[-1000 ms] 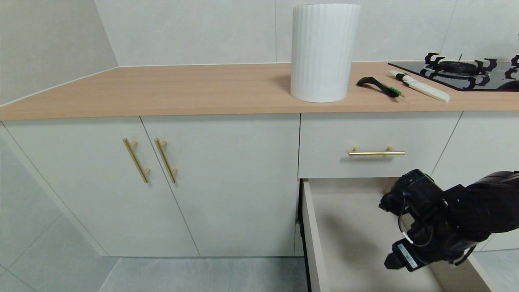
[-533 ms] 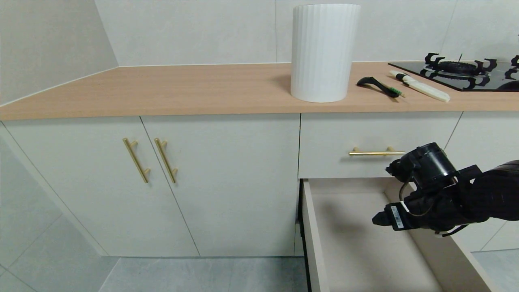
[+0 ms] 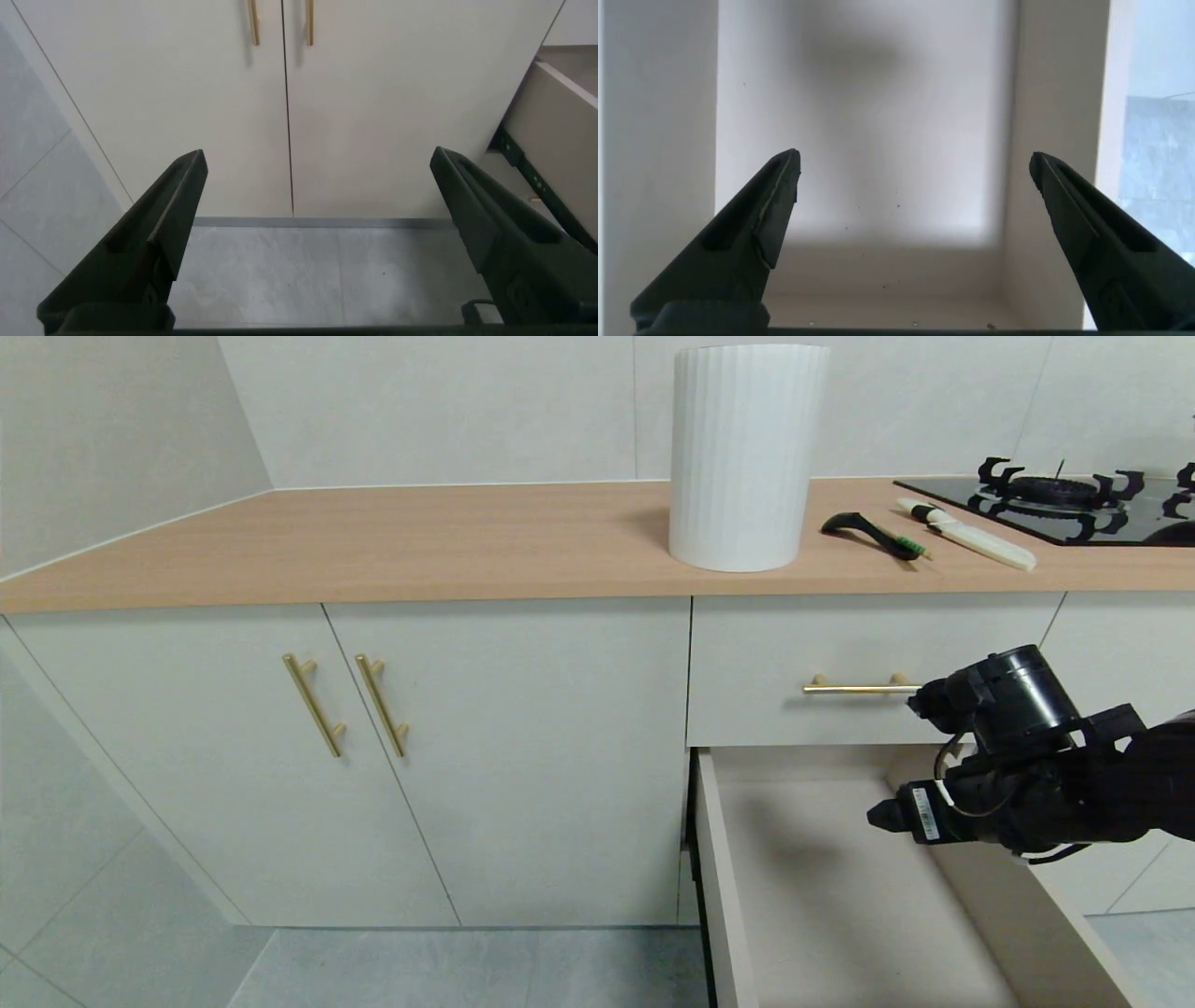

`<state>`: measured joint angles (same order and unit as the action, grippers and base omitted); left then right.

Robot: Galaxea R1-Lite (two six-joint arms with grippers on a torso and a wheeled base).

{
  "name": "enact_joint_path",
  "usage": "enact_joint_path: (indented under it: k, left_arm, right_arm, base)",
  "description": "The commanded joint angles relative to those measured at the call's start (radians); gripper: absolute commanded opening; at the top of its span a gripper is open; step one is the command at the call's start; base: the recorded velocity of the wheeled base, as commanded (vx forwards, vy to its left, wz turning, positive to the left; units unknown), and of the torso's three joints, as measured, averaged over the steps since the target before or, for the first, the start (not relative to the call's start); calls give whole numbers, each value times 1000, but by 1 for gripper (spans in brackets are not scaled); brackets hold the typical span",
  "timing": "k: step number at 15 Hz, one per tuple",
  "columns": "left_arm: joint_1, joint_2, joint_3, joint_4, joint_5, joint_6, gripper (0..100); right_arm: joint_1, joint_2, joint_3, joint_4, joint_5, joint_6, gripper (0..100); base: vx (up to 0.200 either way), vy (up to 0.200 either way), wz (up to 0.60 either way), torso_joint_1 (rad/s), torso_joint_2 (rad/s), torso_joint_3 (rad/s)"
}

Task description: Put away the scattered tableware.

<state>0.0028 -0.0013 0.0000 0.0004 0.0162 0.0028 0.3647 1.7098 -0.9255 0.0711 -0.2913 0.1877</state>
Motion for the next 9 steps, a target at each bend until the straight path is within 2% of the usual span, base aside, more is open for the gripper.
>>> enact_joint_path:
  k: [1, 5, 9]
  left_arm:
    - [0, 1, 0, 0, 1, 0, 100]
    - [0, 1, 0, 0, 1, 0, 100]
    - [0, 1, 0, 0, 1, 0, 100]
  right_arm:
    - [0, -22, 2, -1, 0, -1, 100]
    - [0, -24, 2, -1, -3, -1, 100]
    - [0, -29, 2, -1, -3, -1, 100]
  base:
    - [0, 0, 0, 32, -129, -100]
    - [0, 0, 0, 87, -275, -276]
    - [0, 0, 0, 138, -524, -299]
